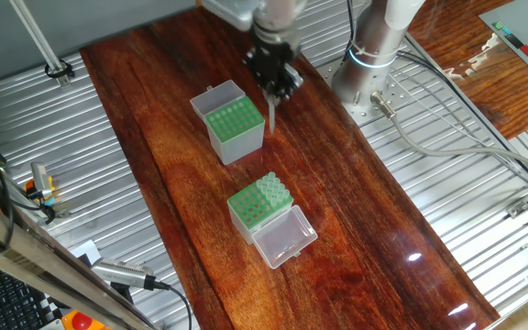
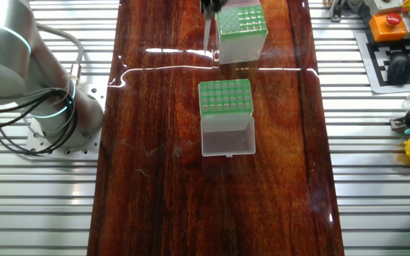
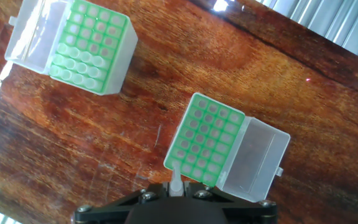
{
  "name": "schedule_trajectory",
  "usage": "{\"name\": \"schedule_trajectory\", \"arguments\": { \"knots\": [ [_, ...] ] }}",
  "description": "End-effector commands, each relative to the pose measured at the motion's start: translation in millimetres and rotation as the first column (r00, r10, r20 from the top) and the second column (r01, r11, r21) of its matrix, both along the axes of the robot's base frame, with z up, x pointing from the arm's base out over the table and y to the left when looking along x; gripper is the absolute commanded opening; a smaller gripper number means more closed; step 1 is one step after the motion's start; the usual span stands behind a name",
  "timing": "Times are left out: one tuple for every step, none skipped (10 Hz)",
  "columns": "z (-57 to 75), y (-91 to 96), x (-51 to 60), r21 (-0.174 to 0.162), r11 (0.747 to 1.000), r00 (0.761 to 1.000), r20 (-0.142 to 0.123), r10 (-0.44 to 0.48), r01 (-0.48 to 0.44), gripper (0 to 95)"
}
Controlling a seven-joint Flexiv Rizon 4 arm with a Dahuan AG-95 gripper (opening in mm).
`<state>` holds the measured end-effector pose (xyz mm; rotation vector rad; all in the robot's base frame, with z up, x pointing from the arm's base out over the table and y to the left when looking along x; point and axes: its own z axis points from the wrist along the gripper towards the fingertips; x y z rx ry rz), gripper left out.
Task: Transfer all large pipette tips from one holder to another
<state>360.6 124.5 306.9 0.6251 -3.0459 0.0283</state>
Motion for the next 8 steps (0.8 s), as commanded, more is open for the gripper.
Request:
{"name": "schedule_trajectory", "arguments": {
  "knots": [
    [0.4, 1.9, -1.6, -0.019, 1.0, 1.0, 0.002, 0.01, -0.01, 0.0],
    [0.4, 1.9, -1.6, -0.019, 0.999, 1.0, 0.002, 0.03, -0.03, 0.0],
    [0.4, 1.9, -1.6, -0.018, 0.999, 0.999, 0.002, 0.051, -0.051, 0.0],
    [0.4, 1.9, -1.6, -0.013, 0.996, 0.996, 0.003, 0.087, -0.087, 0.0],
    [0.4, 1.9, -1.6, -0.012, 0.994, 0.994, 0.006, 0.11, -0.11, 0.0],
    [0.4, 1.9, -1.6, -0.011, 0.992, 0.992, 0.009, 0.125, -0.125, 0.0],
    [0.4, 1.9, -1.6, -0.005, 0.99, 0.99, 0.027, 0.14, -0.14, 0.0],
    [0.4, 1.9, -1.6, 0.018, 0.988, 0.988, 0.043, 0.149, -0.15, 0.0]
  ]
}}
